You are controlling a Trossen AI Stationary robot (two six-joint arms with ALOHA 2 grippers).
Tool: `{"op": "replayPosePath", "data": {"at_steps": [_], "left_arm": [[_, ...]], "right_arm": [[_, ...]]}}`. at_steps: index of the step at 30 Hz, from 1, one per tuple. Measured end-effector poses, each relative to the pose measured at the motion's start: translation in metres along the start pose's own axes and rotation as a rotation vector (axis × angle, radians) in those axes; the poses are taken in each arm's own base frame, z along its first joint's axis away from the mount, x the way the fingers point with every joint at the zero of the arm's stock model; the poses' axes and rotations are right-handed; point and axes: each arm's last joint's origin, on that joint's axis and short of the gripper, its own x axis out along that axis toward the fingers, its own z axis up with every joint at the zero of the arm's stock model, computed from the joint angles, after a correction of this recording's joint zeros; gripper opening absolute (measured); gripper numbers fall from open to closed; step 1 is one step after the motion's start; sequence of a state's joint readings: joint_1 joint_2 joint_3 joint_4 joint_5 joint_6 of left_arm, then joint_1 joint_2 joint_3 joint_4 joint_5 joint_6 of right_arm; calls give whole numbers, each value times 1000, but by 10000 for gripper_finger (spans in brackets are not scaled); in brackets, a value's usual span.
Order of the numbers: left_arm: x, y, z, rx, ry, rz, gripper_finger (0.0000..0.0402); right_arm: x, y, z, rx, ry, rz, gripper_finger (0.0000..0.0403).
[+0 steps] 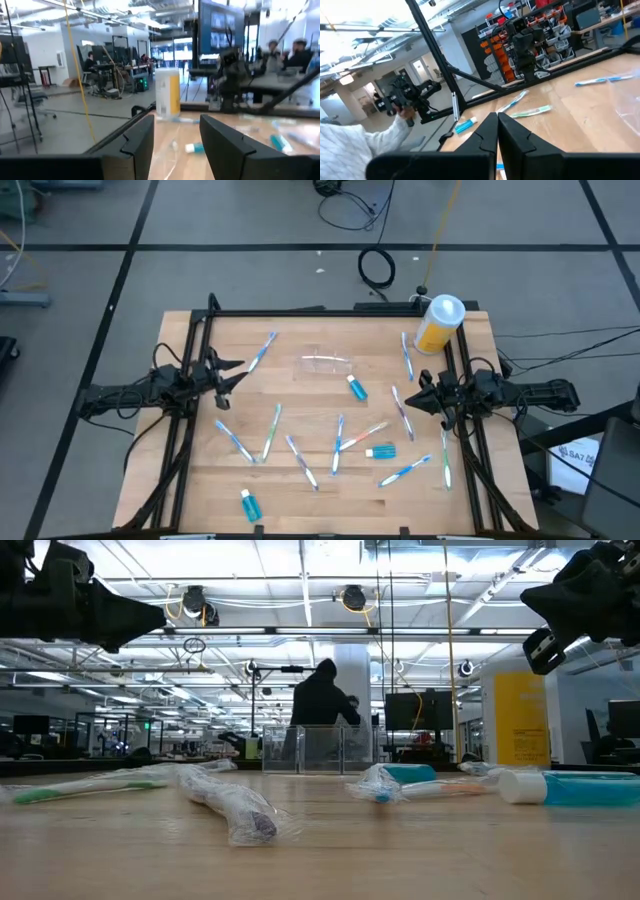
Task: Pick & Place toothbrushing station
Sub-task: Put the blue toothbrush into the transparent organizer
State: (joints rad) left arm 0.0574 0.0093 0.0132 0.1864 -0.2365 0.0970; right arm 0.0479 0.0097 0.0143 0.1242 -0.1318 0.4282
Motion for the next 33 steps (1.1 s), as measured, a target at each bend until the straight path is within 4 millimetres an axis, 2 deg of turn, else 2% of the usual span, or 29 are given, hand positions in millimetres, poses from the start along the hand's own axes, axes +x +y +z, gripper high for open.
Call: {"op": "replayPosePath", "data": {"at_steps": [4,8,12,16,21,25,27,33], "left_arm": [[0,0,2,-10,-21,2,166],[0,0,2,-77,-13,-18,166],[0,1,0,-74,1,31,166],[0,5,0,-126,8,162,166],[-1,3,-8,-235,75,126,166],[1,2,-13,-290,128,133,166],[2,2,-15,-331,151,156,166],[10,4,-24,-283,254,242,166]], "right_arm": [[0,1,2,-198,-28,4,4],[-1,7,14,-442,-161,40,4],[-3,11,23,-465,-258,62,4],[-2,10,20,-438,-223,56,4],[-2,8,18,-456,-206,42,2],[-2,8,19,-553,-215,23,2],[-2,8,19,-613,-221,-16,2],[-3,2,22,-722,-238,-252,2]]}}
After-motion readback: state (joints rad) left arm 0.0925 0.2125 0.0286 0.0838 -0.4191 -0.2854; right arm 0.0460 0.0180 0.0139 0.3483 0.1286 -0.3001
